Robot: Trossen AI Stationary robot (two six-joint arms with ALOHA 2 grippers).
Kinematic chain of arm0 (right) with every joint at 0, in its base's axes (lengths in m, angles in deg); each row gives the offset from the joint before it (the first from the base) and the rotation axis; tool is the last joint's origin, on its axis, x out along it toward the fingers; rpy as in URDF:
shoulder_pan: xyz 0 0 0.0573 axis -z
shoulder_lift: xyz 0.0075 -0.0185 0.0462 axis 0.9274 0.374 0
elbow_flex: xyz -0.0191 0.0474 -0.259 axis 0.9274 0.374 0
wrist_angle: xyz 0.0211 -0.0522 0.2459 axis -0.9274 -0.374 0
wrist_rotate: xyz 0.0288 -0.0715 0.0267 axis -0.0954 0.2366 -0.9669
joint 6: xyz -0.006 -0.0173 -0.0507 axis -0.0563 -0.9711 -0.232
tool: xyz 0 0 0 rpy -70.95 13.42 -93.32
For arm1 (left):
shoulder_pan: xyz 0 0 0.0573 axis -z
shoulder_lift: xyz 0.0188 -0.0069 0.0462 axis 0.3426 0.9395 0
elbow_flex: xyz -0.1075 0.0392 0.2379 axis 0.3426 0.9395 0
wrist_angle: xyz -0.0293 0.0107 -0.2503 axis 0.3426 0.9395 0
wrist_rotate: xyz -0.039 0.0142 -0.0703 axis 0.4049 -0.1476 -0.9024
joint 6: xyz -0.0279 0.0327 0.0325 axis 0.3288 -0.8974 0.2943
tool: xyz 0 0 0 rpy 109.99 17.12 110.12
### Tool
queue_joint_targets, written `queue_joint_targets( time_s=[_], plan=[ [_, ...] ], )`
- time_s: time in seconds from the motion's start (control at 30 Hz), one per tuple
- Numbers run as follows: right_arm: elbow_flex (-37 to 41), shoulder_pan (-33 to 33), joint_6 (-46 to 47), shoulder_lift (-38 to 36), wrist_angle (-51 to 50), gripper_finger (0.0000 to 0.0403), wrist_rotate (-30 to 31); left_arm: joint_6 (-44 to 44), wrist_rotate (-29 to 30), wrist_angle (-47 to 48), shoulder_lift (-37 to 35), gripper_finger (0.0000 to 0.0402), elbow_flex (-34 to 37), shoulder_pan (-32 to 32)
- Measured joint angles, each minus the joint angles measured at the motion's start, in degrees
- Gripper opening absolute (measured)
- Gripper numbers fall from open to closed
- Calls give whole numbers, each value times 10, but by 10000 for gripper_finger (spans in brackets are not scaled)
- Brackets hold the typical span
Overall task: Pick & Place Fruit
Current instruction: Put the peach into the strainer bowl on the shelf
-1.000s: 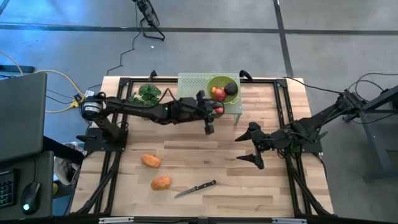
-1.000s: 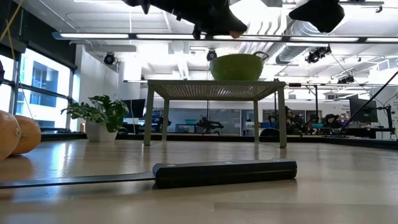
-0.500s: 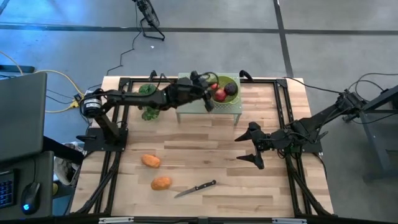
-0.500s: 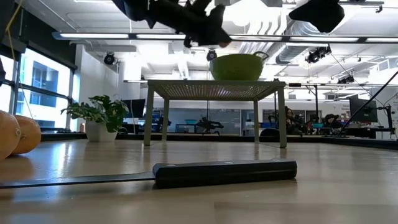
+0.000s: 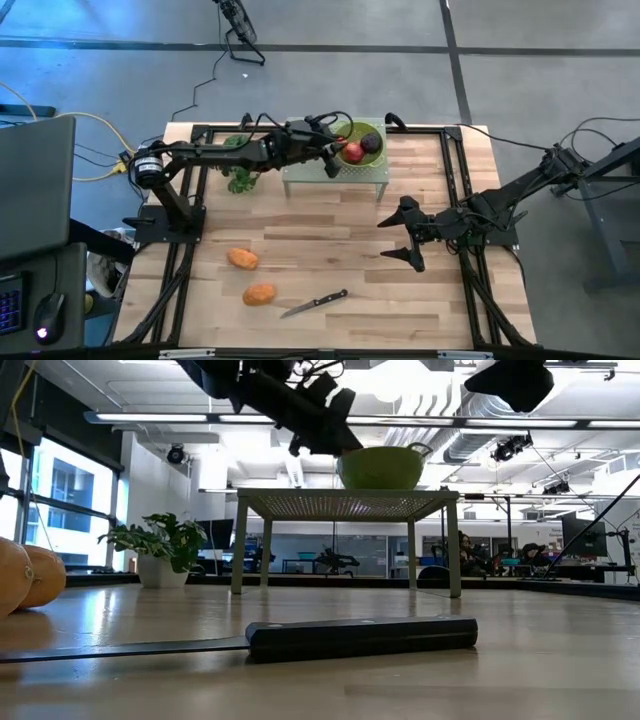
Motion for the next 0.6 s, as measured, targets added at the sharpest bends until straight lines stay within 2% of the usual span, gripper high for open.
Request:
queue_joint_targets(
  time_s=[0.33, 0.6],
  plan=[
    [0, 0, 3, 0, 0, 362, 0, 0, 1, 17, 0, 94, 0, 0],
    [0, 0, 4, 0, 0, 362, 0, -3, -8, 16, 0, 124, 0, 0]
  ],
)
